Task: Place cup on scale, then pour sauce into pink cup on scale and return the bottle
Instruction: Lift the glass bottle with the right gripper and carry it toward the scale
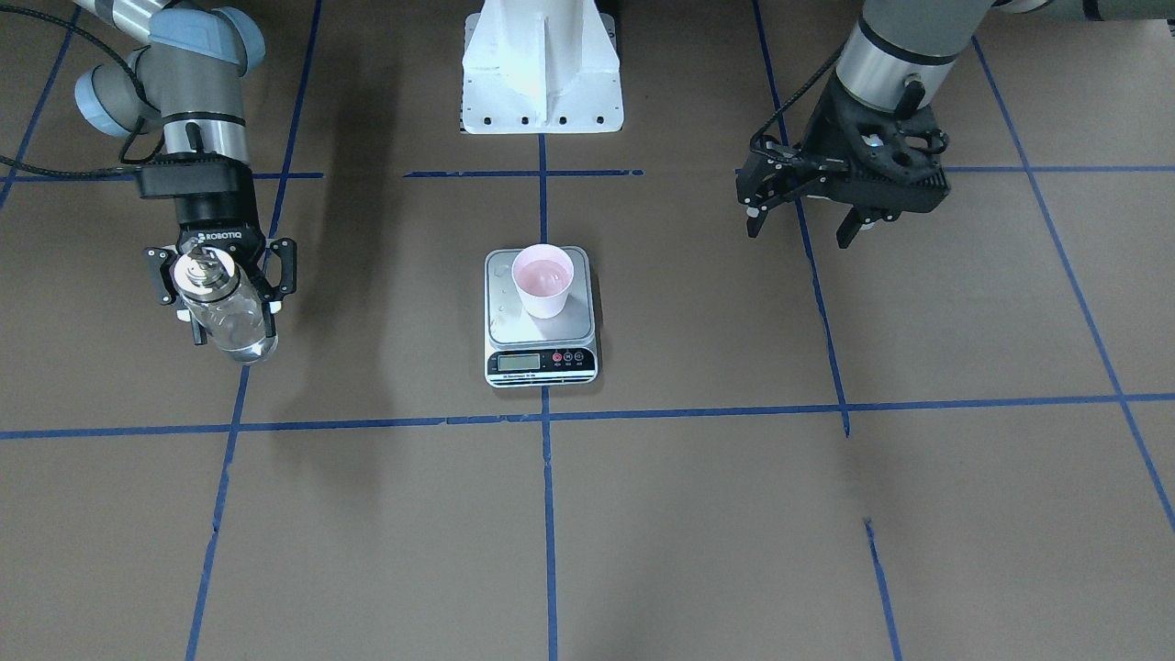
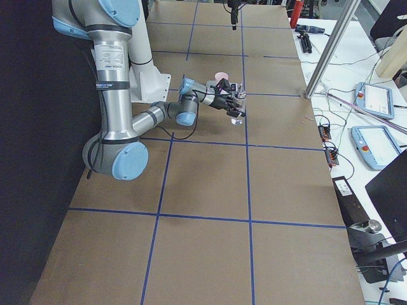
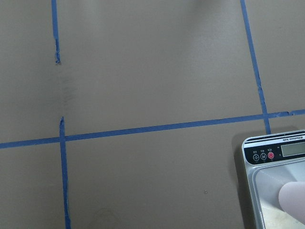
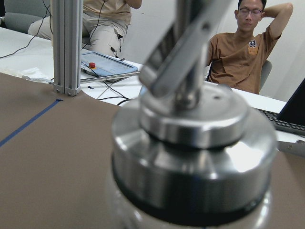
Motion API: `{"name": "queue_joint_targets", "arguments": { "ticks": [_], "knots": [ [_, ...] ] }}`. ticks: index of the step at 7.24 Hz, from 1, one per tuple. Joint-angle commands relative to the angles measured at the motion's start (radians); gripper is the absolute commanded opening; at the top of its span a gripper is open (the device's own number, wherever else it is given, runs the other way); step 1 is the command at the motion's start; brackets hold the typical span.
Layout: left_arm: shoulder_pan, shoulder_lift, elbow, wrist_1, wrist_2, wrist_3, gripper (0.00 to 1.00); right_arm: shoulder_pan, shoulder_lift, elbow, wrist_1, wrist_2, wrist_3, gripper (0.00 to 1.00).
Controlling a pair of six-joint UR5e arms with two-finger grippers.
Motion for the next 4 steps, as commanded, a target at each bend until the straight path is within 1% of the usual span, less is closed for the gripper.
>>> {"name": "queue_joint_targets", "arguments": {
  "ticks": [1,2,4],
  "knots": [
    [-0.079,0.050,-0.002,0.002,-0.007,0.163,1.00,0.005,0.117,0.021,-0.165,-0.037,-0.208,0.00],
    [-0.138,0.096,-0.002,0.000,-0.011,0.287,1.00,0.004,0.142,0.052,-0.256,-0.039,-0.235,0.00],
    [-0.287,0.195,0.009,-0.004,-0.014,0.621,1.00,0.005,0.165,0.055,-0.271,-0.037,-0.352,0.00]
  ]
}}
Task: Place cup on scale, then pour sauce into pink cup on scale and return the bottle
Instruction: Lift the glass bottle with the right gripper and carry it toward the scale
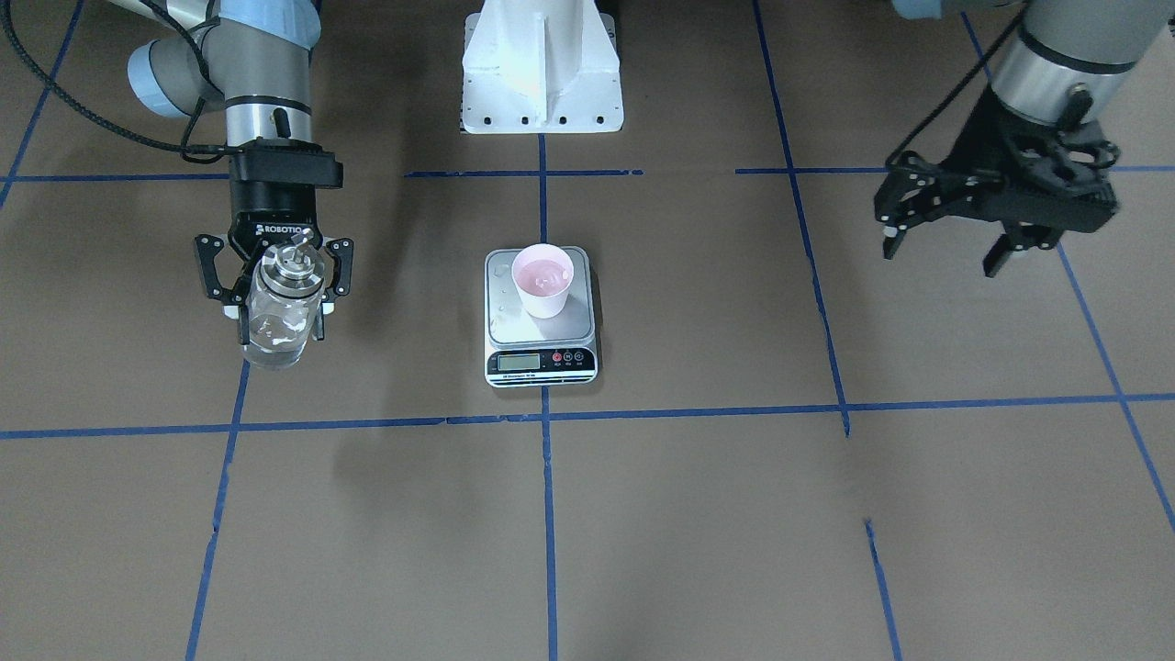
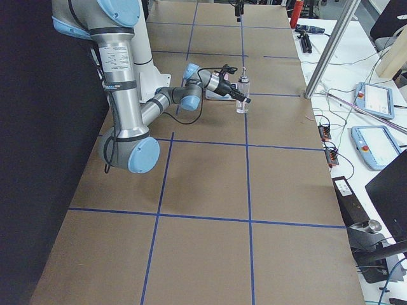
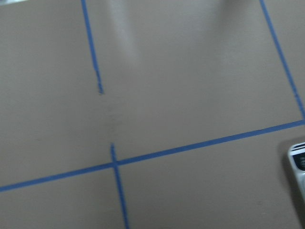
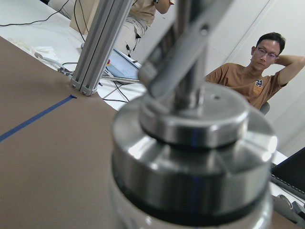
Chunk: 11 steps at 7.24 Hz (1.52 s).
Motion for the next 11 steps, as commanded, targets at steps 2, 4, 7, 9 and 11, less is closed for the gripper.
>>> {"name": "queue_joint_targets", "arguments": {
  "ticks": [2,4,7,9,11],
  "knots": [
    [-0.252,0.117,0.137,-0.012,-0.047,0.568,1.00,-0.001,0.021,0.005,-0.024,-0.007,-0.105,0.00],
    [-0.361,0.163,0.271,-0.131,-0.051,0.745,1.00,-0.021,0.019,0.000,-0.060,-0.074,-0.119,0.00],
    [-0.372,0.246,0.344,-0.184,-0.048,0.750,1.00,-0.154,0.019,-0.018,-0.118,-0.333,-0.229,0.00],
    [-0.372,0.265,0.394,-0.216,-0.051,0.747,1.00,-0.220,0.019,-0.029,-0.142,-0.447,-0.322,0.00],
    [-0.372,0.269,0.413,-0.224,-0.051,0.747,1.00,-0.237,0.050,-0.032,-0.248,-0.469,-0.324,0.00]
  ]
}}
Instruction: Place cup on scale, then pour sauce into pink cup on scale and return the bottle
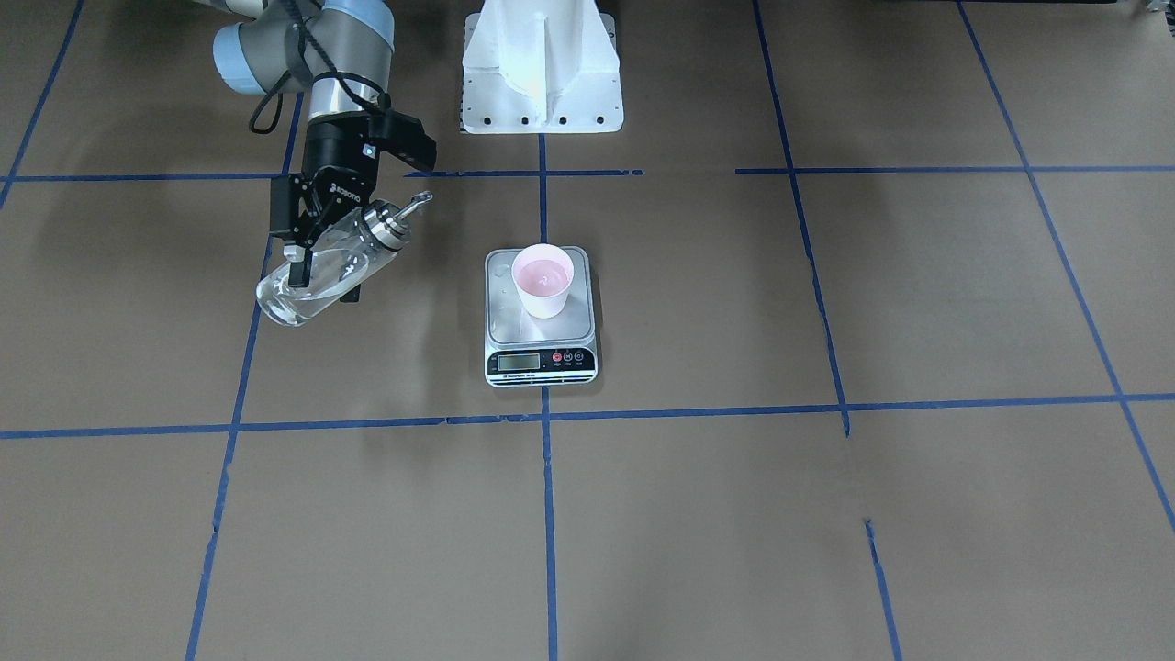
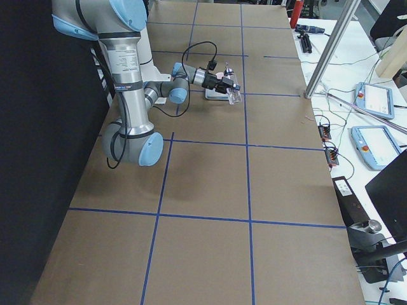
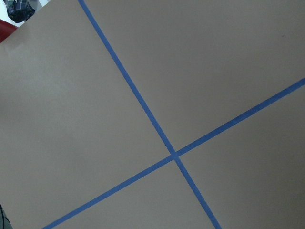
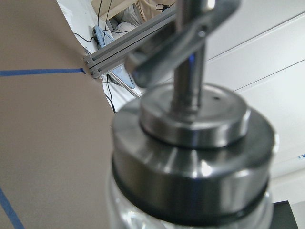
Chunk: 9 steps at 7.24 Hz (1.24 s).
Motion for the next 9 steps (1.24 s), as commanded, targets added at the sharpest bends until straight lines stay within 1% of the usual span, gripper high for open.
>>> {"name": "queue_joint_targets", "arguments": {
  "ticks": [1,3,4,6,7,8,9],
  "knots": [
    [0.000,0.005,0.011,-0.006,0.000,0.001,1.00,-0.018,0.055,-0.016,-0.130,-0.045,-0.008,0.00],
    [-0.002,0.007,0.013,-0.007,0.000,0.000,1.00,-0.028,0.115,-0.049,-0.268,-0.077,-0.010,0.00],
    [-0.002,0.007,0.013,-0.007,0.000,0.000,1.00,-0.029,0.130,-0.079,-0.283,-0.097,-0.010,0.00],
    [0.000,0.005,0.013,-0.010,0.001,0.000,1.00,-0.029,0.161,-0.170,-0.284,-0.139,-0.014,0.00],
    [0.000,0.005,0.014,-0.012,0.001,0.000,1.00,-0.029,0.161,-0.177,-0.284,-0.148,-0.096,0.00],
    [0.000,0.005,0.016,-0.027,0.003,0.000,1.00,-0.029,0.169,-0.179,-0.284,-0.178,-0.147,0.00],
    [0.000,0.005,0.023,-0.042,0.003,0.001,1.00,-0.031,0.170,-0.191,-0.284,-0.188,-0.157,0.00]
  ]
}}
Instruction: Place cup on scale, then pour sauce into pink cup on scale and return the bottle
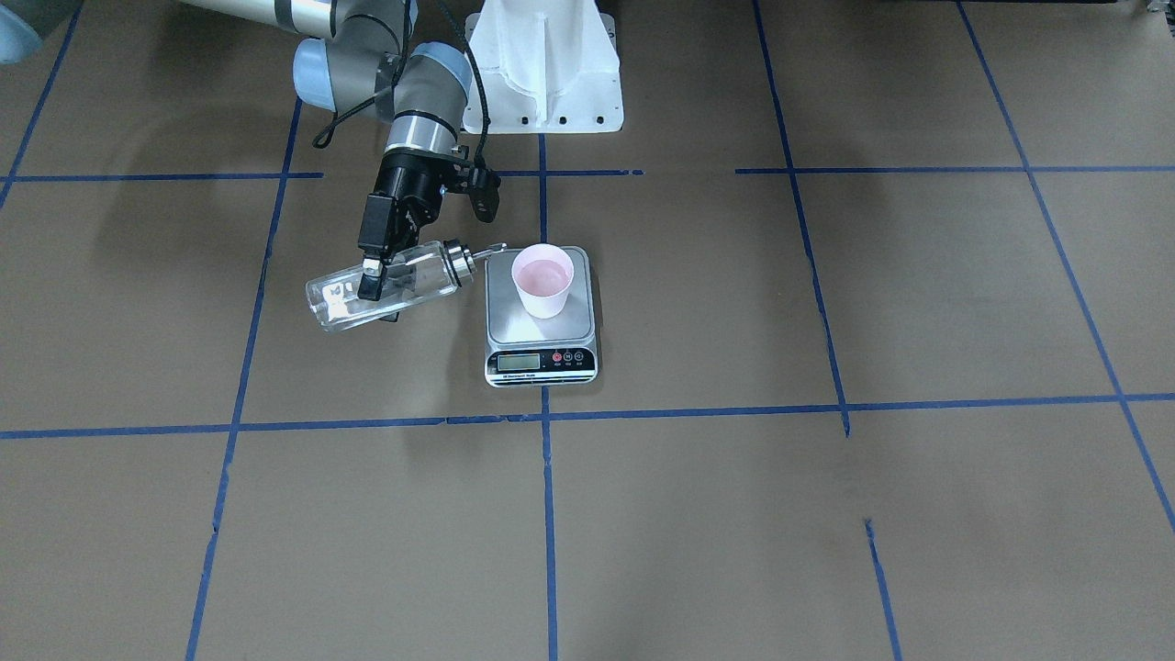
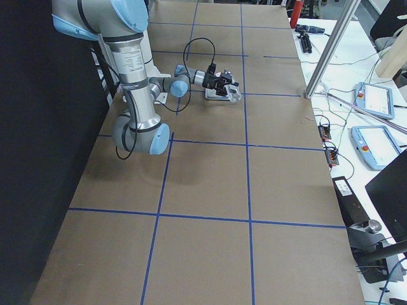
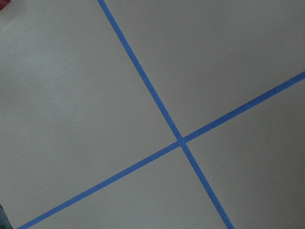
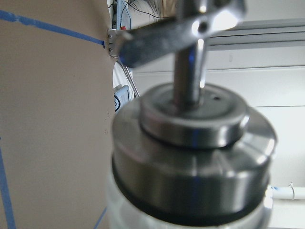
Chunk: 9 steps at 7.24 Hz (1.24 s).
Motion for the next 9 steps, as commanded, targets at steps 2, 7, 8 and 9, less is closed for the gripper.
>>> {"name": "queue_joint_targets", "arguments": {
  "ticks": [2,7,8,9],
  "knots": [
    [0.000,-0.005,0.013,-0.022,0.001,0.001,1.00,-0.003,0.025,-0.059,0.000,-0.054,-0.075,0.00],
    [0.000,-0.014,0.063,-0.062,0.001,0.001,1.00,-0.013,0.031,-0.075,-0.002,-0.145,-0.190,0.00],
    [0.000,-0.014,0.063,-0.062,0.001,0.001,1.00,-0.013,0.031,-0.075,-0.002,-0.146,-0.190,0.00],
    [0.000,-0.014,0.063,-0.062,0.001,0.001,1.00,-0.015,0.031,-0.075,0.000,-0.146,-0.190,0.00]
  ]
}}
